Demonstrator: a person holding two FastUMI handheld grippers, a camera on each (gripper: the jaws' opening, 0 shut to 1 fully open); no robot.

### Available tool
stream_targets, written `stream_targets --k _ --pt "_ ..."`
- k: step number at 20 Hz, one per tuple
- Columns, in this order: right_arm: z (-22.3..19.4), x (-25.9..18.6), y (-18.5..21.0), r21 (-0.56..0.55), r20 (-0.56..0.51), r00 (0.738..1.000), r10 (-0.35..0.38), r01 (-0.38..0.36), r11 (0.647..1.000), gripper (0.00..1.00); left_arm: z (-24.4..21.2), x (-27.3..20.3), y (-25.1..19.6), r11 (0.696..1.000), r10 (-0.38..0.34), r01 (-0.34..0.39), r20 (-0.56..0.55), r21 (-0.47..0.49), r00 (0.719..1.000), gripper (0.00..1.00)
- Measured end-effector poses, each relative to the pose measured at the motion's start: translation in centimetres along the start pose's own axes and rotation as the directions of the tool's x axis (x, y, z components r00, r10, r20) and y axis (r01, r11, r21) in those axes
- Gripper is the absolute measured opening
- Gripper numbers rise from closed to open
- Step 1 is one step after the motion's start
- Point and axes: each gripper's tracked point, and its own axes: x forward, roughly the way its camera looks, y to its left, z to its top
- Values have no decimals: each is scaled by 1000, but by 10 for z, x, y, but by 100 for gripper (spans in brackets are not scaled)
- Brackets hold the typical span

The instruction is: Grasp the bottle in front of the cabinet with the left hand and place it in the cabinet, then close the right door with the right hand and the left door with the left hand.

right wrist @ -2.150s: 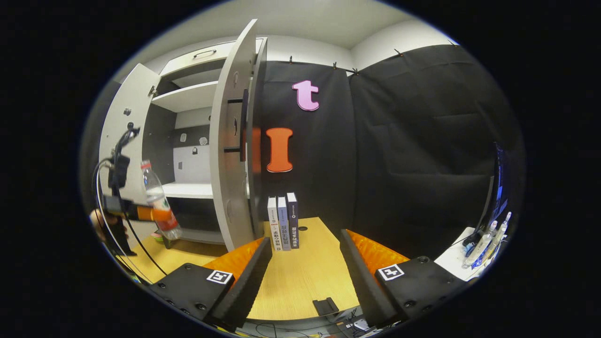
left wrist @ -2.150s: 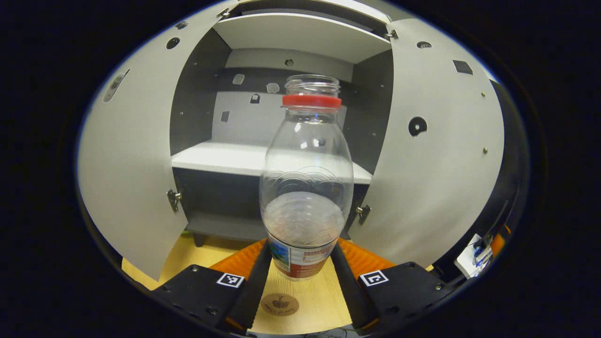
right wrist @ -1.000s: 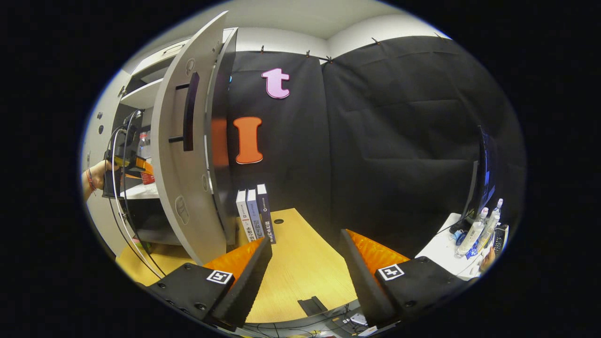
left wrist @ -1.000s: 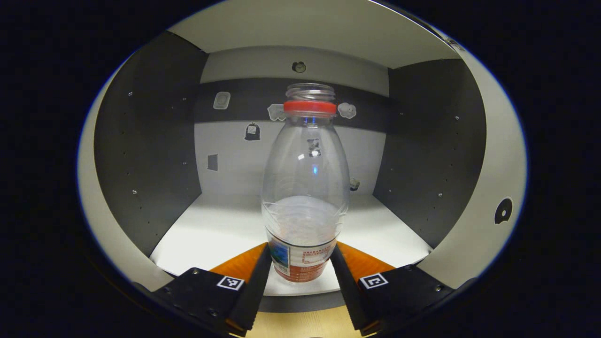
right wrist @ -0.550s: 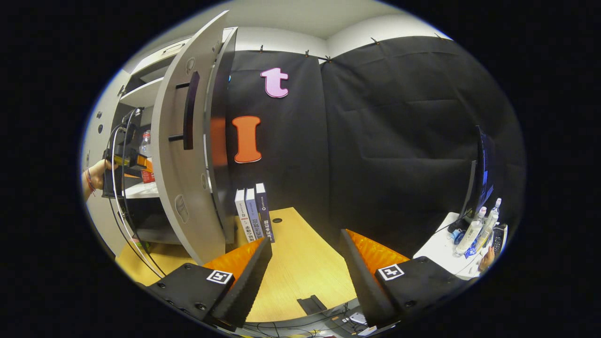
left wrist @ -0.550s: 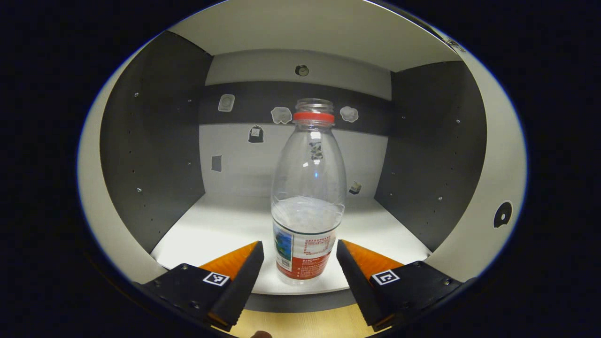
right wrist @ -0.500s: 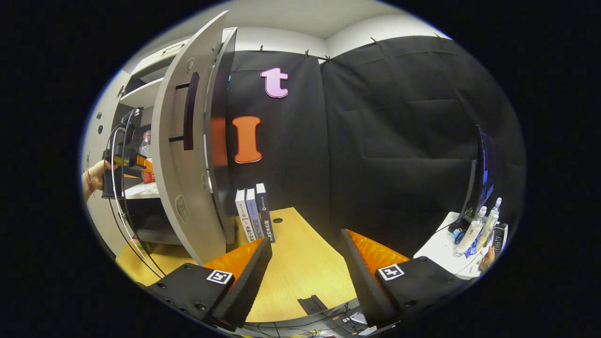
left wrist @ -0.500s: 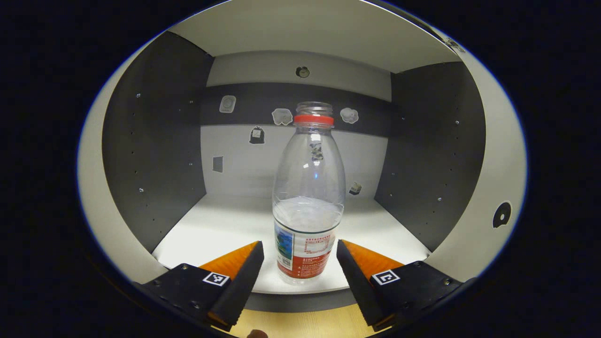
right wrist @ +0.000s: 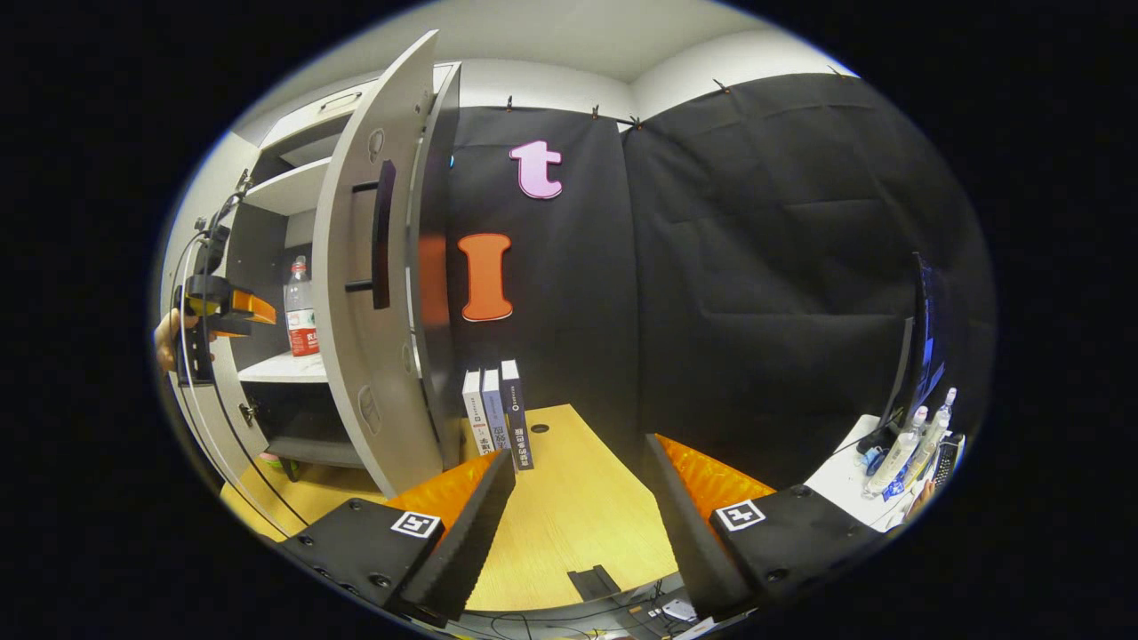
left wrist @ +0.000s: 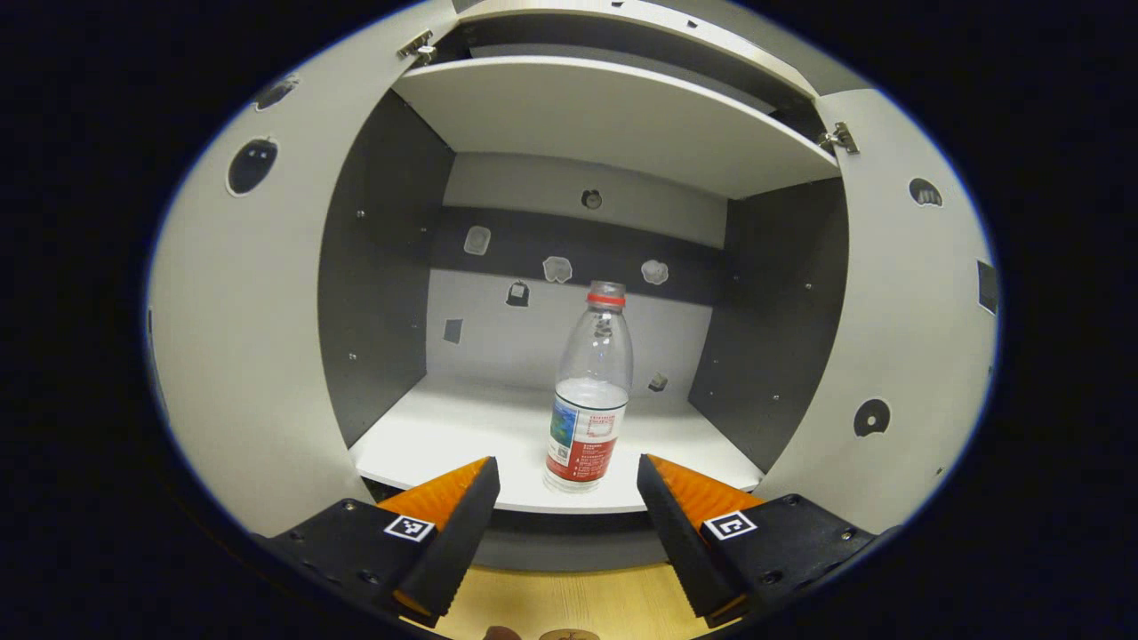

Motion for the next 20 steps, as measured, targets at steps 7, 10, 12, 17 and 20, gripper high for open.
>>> stream_targets --k 7,10,12,17,20 --pt "32 5 17 -120 43 995 94 -88 989 96 20 -115 4 998 24 -18 94 -65 995 94" --pt "38 10 32 -124 32 988 149 -144 982 96 19 -161 9 997 46 -39 108 -66 993 95" --pt "42 17 44 -116 26 981 192 -188 975 96 18 -194 17 996 76 -70 128 -51 989 94" --pt "52 39 78 -137 21 960 278 -273 952 96 15 -258 47 986 165 -162 177 -33 970 94" --pt "55 53 96 -127 8 950 312 -308 943 96 6 -281 76 976 220 -217 181 -37 959 94"
